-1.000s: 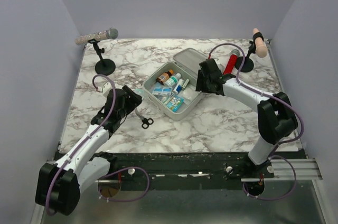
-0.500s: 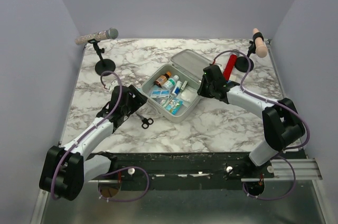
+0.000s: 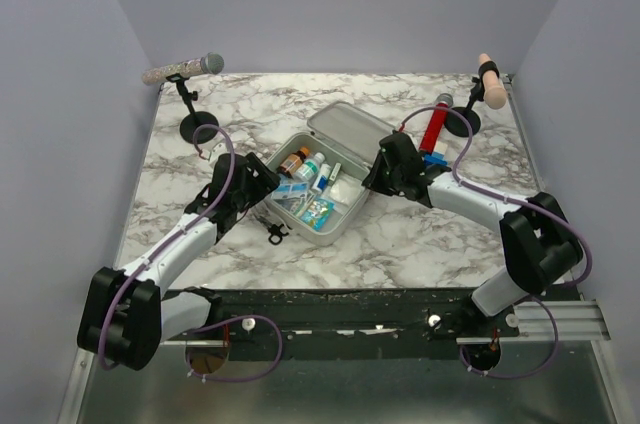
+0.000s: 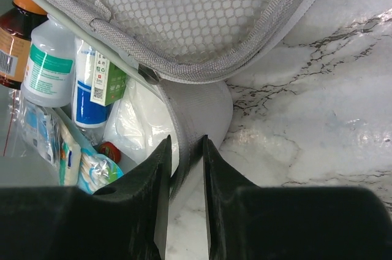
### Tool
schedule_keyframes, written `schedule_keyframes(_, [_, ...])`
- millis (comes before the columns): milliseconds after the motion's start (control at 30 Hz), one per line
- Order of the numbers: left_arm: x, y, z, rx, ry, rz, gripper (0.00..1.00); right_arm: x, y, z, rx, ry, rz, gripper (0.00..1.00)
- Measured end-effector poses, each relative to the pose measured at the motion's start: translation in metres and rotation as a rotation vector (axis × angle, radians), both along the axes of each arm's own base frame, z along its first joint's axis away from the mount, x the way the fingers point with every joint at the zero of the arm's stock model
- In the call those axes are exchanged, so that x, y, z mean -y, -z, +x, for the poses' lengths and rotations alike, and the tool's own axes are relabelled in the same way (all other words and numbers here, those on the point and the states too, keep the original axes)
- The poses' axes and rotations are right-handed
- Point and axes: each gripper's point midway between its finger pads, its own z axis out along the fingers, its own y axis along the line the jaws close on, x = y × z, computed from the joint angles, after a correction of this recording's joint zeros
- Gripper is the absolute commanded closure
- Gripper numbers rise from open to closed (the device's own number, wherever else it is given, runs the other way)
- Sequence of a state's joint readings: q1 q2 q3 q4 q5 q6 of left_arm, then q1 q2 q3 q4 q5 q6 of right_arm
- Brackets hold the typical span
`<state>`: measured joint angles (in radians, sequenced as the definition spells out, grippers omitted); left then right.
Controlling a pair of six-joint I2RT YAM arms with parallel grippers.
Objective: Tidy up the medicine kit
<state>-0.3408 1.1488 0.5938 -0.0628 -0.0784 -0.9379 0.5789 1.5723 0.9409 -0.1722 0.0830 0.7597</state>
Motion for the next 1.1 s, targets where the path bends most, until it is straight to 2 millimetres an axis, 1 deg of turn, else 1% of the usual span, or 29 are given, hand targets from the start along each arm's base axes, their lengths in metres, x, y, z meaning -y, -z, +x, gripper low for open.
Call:
schedule_keyframes(100, [-0.001,0.0,-0.001,-0.003,0.003,0.007,0.17,0.001,0.001,-0.001,-0.002,0.004,0.002,0.73])
schedule_keyframes(300, [-0.003,0.003,-0.006,-0.008,0.003,0.017,0.3,0.001,0.001,-0.005,0.007,0.0,0.012,0.75])
schedule_keyframes(433, [-0.005,0.01,-0.005,-0.019,0.003,0.036,0.37,0.006,0.001,-0.015,0.019,-0.005,0.024,0.75])
schedule_keyframes(500, [-0.004,0.013,-0.001,-0.021,0.006,0.042,0.38,0.009,0.001,-0.021,0.023,-0.006,0.028,0.73])
schedule_keyframes(700, [0.003,0.014,0.018,-0.029,0.013,0.049,0.39,0.017,0.001,-0.035,0.024,0.004,0.049,0.67])
schedule_keyframes(800, [0.008,0.012,0.031,-0.033,0.021,0.059,0.4,0.017,0.001,-0.038,0.017,0.005,0.064,0.64])
schedule_keyframes(900, [0.014,0.011,0.05,-0.038,0.027,0.069,0.41,0.016,0.001,-0.041,0.008,0.008,0.079,0.61])
schedule_keyframes(1100, [0.021,0.011,0.072,-0.03,0.037,0.082,0.41,0.012,0.0,-0.048,-0.008,-0.017,0.108,0.51])
